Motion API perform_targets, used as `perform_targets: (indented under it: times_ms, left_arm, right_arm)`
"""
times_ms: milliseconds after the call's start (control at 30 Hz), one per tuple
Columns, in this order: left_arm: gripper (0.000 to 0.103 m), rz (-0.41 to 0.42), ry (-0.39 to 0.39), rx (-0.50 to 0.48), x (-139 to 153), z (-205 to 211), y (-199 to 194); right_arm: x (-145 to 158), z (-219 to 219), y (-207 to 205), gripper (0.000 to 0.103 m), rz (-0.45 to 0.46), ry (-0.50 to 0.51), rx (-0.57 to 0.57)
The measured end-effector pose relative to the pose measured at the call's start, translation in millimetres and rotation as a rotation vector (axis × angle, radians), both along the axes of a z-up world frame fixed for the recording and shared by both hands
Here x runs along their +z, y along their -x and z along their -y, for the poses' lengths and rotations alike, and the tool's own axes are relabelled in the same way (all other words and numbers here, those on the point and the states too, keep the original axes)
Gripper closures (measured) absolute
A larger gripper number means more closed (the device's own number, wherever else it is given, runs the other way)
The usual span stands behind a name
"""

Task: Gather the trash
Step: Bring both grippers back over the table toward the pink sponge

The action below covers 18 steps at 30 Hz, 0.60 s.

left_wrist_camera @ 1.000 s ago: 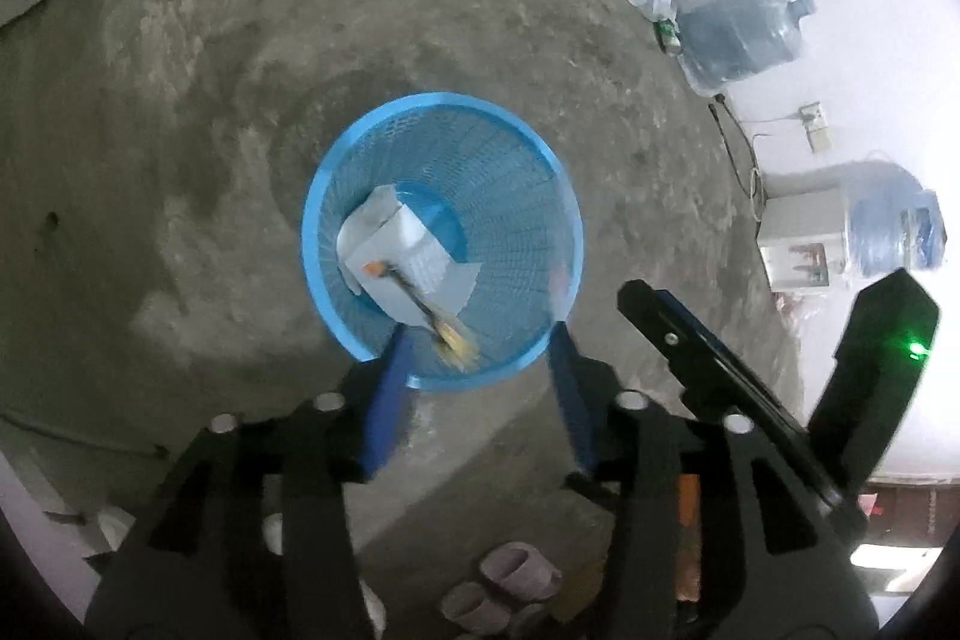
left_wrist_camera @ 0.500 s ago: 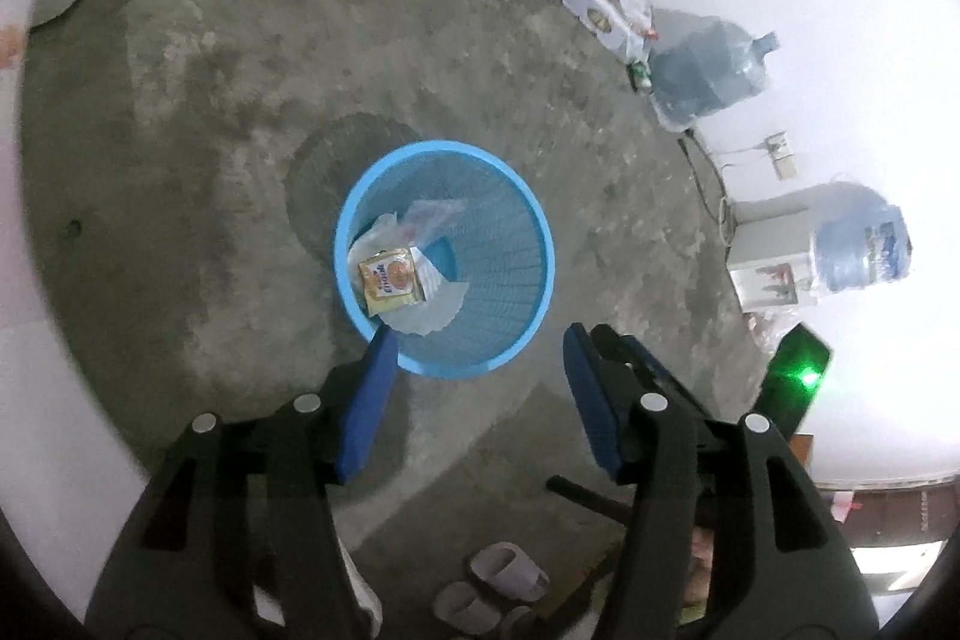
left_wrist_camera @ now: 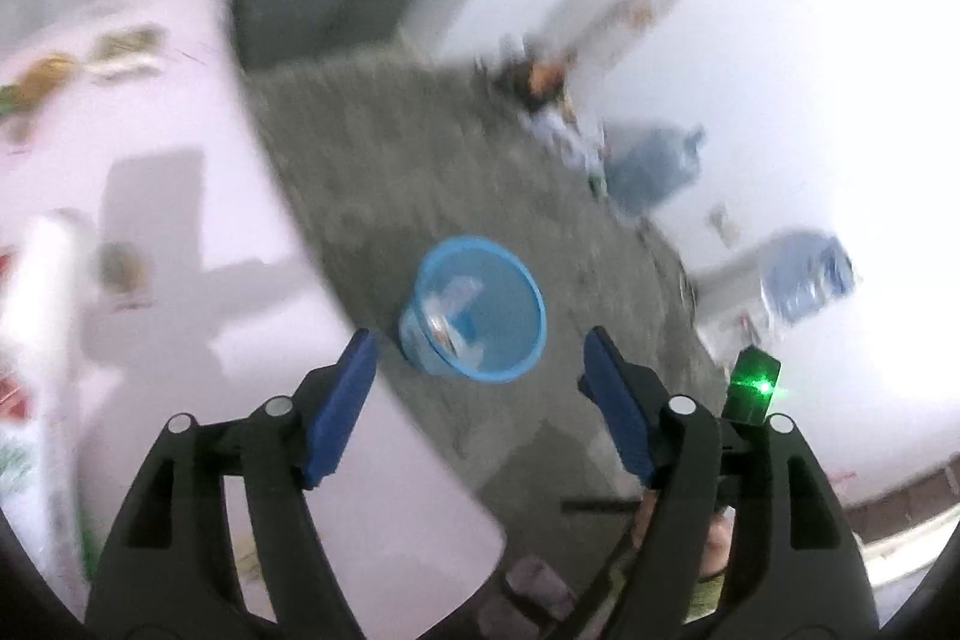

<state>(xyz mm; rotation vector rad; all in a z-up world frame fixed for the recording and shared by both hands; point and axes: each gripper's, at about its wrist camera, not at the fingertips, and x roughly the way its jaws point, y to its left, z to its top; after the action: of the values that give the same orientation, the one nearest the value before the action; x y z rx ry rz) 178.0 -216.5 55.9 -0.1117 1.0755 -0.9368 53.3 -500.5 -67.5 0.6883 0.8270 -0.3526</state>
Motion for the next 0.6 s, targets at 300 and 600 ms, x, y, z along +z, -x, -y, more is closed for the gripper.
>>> perform_targets:
  times_ms: [300, 600]
  left_arm:
    - [0.027, 0.297, 0.045, 0.317, 40, -191, 44]
    - [0.027, 0.316, 0.019, 0.546, 26, -326, 62]
  right_arm:
    - [47, -82, -22, 0.018, 0.028, 0.073, 0.195]
    - [55, -169, -75, 0.017, 0.041, -0.016, 0.423]
